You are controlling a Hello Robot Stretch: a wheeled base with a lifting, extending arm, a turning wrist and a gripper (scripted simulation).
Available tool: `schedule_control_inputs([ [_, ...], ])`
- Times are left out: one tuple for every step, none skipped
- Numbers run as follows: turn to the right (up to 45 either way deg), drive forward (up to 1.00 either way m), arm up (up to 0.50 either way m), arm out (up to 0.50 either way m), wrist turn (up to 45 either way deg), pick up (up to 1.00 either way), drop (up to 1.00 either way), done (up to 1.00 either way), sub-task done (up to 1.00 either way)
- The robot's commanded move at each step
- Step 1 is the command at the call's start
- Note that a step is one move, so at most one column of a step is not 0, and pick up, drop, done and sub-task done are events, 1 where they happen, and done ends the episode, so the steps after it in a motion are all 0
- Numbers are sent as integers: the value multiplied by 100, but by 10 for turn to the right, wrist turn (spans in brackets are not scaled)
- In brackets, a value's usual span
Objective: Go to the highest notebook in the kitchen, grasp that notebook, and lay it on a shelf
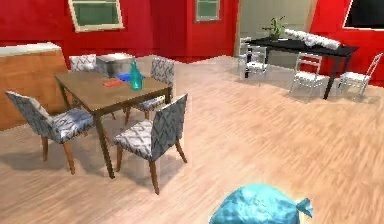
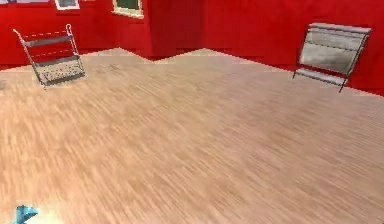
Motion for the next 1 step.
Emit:
schedule_control_inputs([
  [-300,0,0,0,0,0,0,0,0],
])
